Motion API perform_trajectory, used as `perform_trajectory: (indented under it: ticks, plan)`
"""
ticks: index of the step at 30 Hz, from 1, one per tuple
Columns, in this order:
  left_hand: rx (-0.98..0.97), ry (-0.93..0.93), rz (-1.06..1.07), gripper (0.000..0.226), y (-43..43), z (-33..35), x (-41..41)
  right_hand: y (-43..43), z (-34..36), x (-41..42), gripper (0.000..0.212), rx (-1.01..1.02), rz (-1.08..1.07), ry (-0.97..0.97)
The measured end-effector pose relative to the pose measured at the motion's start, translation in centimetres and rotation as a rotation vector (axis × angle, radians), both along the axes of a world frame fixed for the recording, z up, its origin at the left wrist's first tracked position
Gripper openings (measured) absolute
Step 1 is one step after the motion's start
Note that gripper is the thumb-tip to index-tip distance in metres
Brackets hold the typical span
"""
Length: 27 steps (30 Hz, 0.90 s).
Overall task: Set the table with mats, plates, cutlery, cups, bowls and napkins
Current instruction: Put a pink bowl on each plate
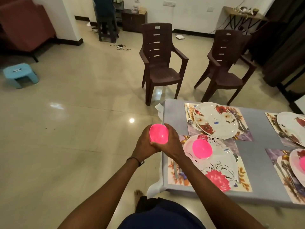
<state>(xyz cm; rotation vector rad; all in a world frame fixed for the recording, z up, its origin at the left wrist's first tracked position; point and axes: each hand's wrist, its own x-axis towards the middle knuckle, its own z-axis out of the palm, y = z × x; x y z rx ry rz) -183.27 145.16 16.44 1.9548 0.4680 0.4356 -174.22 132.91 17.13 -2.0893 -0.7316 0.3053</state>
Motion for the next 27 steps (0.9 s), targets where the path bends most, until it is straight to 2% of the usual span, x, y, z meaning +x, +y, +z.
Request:
perform_trajectory:
  ticks: [6,10,17,27]
  plan:
    - [0.001,0.027,-0.034,0.094,6.1,-0.5,2.1,6.0,-1.1,2.4,0.106,-0.019,0.017,-0.017]
    - [0.014,0.048,-0.105,0.101,10.6,-0.4,6.2,10.2,-1.5,5.5,0.101,0.019,-0.077,-0.027]
    - [0.071,0.072,-0.192,0.098,16.7,1.2,12.1,15.5,-0.5,9.8,0.1,0.096,-0.217,0.038]
    - [0.055,0.085,-0.394,0.099,23.4,0.3,21.8,21.0,-1.2,17.0,0.108,0.046,-0.4,0.092]
